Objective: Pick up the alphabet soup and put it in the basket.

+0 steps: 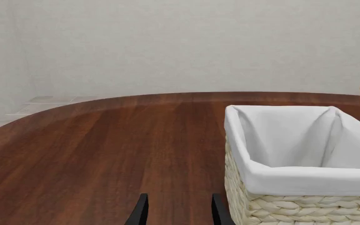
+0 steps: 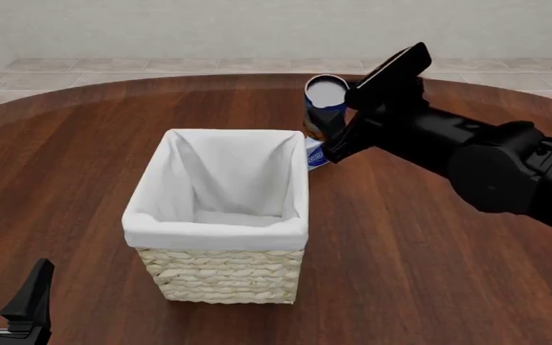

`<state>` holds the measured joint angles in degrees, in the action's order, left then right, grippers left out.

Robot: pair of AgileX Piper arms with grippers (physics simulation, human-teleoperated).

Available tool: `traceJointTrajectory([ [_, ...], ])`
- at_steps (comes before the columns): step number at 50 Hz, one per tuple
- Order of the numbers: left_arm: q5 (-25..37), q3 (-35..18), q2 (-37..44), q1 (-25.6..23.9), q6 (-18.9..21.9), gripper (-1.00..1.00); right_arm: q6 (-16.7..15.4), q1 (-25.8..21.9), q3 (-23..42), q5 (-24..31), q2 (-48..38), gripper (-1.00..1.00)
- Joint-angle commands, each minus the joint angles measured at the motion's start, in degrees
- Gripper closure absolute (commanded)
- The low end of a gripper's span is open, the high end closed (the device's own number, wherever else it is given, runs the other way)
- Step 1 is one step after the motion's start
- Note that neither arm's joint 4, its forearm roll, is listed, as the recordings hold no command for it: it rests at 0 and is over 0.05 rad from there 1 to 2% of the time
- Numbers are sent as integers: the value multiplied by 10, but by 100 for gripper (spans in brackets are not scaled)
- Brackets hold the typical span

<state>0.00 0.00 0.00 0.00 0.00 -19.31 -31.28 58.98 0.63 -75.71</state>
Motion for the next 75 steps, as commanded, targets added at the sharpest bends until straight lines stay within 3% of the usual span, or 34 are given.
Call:
traceJointTrajectory([
  [1, 0, 0, 0, 0, 0, -100, 6, -13, 22, 6, 0, 100],
  [38, 0, 0, 0, 0, 0, -100, -5, -65, 76, 28, -13, 100],
  [67, 0, 0, 0, 0, 0, -100, 10, -97, 102, 38, -35, 100],
  [75, 0, 0, 0, 0, 0, -100, -9, -115, 122, 47, -46, 100],
])
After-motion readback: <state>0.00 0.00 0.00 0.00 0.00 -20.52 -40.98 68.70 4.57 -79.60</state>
